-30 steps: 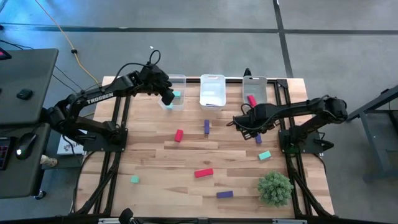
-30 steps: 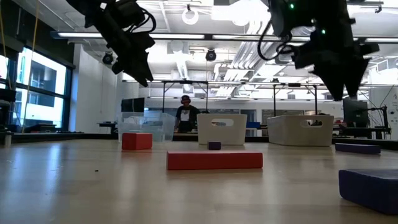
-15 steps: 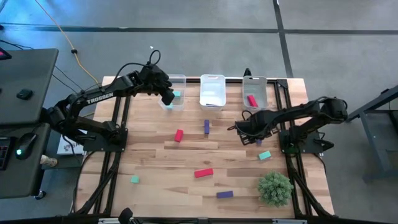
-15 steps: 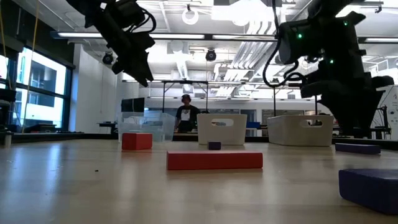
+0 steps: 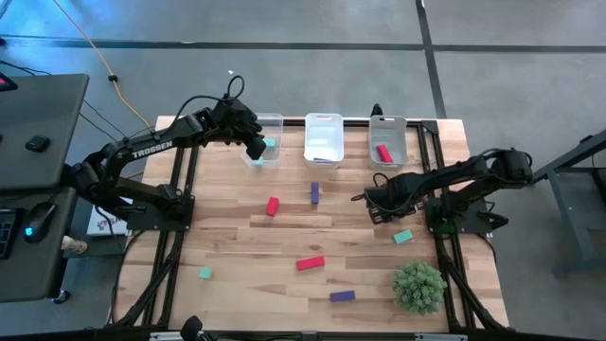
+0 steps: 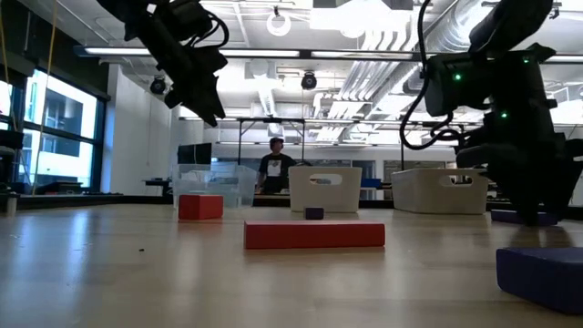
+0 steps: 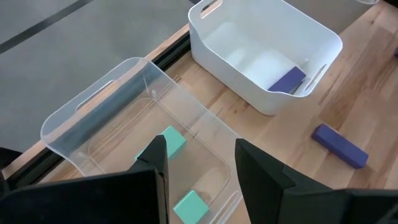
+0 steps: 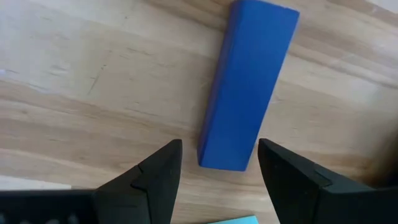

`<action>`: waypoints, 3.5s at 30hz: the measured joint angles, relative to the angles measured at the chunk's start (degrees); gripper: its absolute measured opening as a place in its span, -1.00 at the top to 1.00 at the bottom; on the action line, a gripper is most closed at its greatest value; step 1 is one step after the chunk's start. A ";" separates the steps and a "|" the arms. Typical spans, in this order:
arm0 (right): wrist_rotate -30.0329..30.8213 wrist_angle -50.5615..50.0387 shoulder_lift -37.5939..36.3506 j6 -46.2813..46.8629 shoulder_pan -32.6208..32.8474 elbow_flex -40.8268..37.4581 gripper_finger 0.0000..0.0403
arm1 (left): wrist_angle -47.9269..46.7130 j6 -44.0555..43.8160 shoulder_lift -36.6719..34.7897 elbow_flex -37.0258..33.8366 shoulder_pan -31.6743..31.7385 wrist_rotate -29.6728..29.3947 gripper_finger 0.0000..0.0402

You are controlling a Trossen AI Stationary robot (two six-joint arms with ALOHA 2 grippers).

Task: Sort & place blocks by color
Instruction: Put the violet block into the white bin

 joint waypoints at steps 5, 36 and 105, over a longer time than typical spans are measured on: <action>-0.81 0.52 0.02 -3.03 -2.17 -0.67 -0.02 | -0.02 0.00 0.00 0.00 0.00 0.00 0.48; -2.28 3.17 0.46 -11.33 -5.59 9.57 0.61 | -0.13 -1.19 0.00 0.00 0.02 0.23 0.48; 13.89 2.69 13.60 -64.10 -0.23 47.82 0.61 | 18.67 -45.78 0.00 -0.02 -14.54 20.17 0.48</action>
